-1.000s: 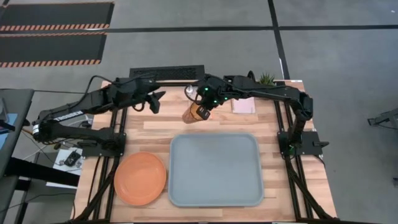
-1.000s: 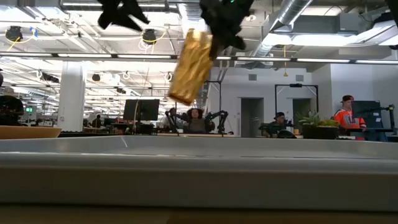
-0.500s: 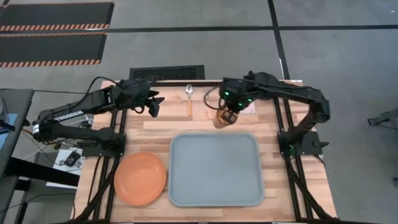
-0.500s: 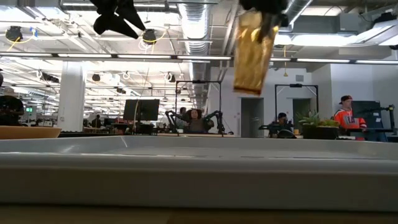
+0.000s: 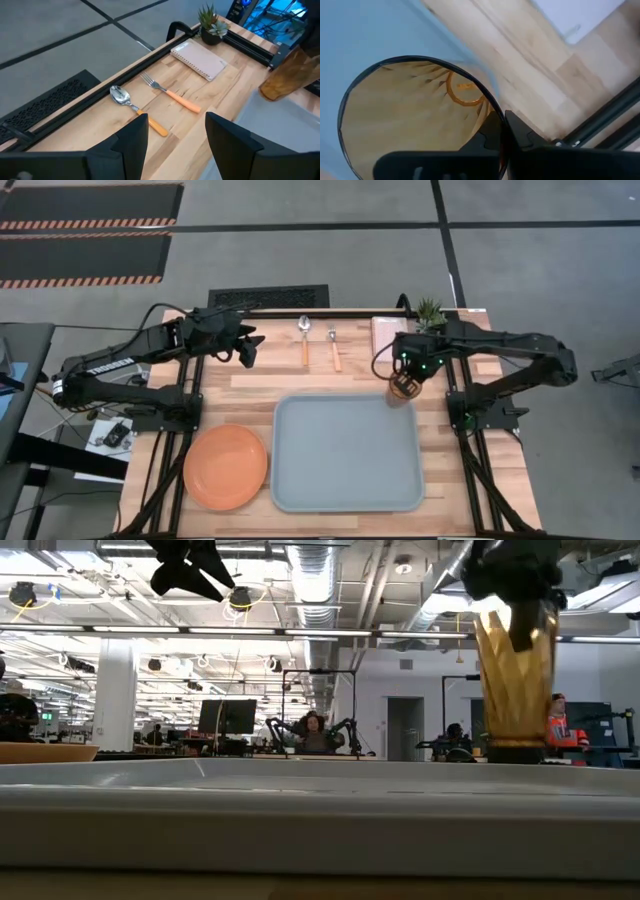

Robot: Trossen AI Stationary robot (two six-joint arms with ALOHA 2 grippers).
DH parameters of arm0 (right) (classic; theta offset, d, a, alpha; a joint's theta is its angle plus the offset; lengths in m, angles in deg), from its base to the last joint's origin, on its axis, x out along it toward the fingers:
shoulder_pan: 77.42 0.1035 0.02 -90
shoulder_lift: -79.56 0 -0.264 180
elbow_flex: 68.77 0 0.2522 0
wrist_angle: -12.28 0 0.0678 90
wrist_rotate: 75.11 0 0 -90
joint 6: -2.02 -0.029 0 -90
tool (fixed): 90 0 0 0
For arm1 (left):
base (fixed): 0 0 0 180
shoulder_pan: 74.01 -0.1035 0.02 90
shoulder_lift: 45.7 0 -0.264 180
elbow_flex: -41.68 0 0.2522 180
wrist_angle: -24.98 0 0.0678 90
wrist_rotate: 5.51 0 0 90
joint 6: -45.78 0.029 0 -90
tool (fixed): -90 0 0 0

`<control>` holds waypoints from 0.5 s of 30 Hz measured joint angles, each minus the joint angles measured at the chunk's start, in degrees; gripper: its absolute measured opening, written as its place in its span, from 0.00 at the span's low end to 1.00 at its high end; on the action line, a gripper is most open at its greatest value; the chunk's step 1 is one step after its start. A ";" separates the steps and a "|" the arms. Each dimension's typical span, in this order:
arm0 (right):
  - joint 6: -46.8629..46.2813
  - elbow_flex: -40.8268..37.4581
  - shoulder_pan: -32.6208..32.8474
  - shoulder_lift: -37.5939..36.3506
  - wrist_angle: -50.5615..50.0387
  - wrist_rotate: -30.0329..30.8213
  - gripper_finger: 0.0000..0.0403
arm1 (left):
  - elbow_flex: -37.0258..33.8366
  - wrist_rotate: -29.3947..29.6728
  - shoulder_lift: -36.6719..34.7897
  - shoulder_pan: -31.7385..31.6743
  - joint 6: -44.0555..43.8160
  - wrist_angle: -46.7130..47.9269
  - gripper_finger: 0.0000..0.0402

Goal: Pick and place plate/cup/fork/spoon on tray
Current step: Put the orange glass on top of the gray serving tray

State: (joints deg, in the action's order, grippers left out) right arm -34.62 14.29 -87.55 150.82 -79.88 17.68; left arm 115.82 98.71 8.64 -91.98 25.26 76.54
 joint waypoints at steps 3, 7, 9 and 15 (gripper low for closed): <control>-1.15 -3.63 0.75 -0.47 2.01 0.05 0.02 | 0.00 0.02 0.02 0.00 -0.21 0.01 0.46; -2.83 -6.15 3.45 -1.33 5.67 0.05 0.03 | 0.00 0.07 0.02 0.00 -0.74 0.00 0.46; -3.71 -7.23 4.60 -2.02 7.45 -0.09 0.04 | 0.00 0.11 0.02 0.00 -0.76 0.01 0.46; -5.11 -11.13 5.79 -2.86 8.66 0.02 0.02 | -0.01 0.13 0.02 0.00 -1.00 0.01 0.46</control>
State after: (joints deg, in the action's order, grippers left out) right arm -39.73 3.16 -81.76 147.96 -71.21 17.70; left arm 115.82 98.84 8.66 -91.98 24.26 76.55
